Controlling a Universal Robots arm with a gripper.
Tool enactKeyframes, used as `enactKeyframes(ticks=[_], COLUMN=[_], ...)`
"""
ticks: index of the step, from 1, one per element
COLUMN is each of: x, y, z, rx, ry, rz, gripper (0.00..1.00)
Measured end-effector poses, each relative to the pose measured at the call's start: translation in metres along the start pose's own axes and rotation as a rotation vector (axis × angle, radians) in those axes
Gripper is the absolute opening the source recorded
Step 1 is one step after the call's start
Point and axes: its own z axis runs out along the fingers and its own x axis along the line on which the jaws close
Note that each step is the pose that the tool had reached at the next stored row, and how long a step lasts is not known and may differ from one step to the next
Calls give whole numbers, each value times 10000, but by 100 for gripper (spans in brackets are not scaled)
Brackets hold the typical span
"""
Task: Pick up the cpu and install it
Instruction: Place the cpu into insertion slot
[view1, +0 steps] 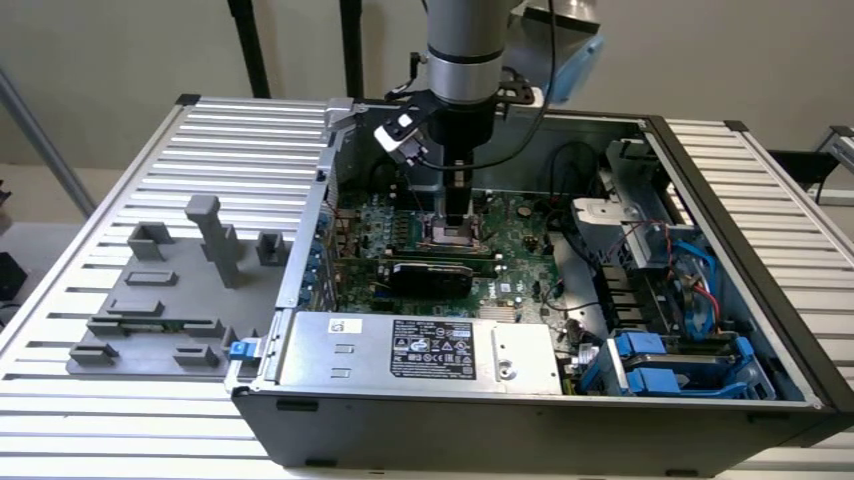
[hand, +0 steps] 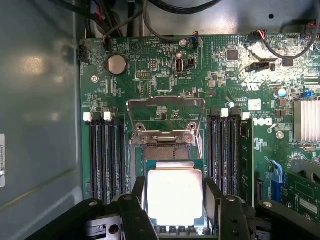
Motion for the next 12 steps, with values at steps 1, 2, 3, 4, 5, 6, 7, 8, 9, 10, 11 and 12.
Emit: enactKeyframes(ticks=[1, 2, 3, 4, 5, 6, 7, 8, 9, 10, 11, 12], x=[0, 0, 0, 0, 0, 0, 6, 14, 22, 30, 35, 41], y=[-1, -3, -4, -6, 3, -2, -4, -5, -5, -6, -7, -7], z=[18, 43, 62, 98, 198, 338, 352, 360, 366, 372, 378, 383], rx=[0, -1, -1, -1, -2, -11, -14, -14, -14, -16, -15, -16], ry=[-4, -9, -12, -18, -40, -53, -53, -56, -59, -60, -65, -70], rz=[1, 1, 0, 1, 0, -2, -1, -1, -2, -1, -2, -2], gripper=[55, 55, 55, 55, 55, 55, 55, 55, 55, 55, 55, 55])
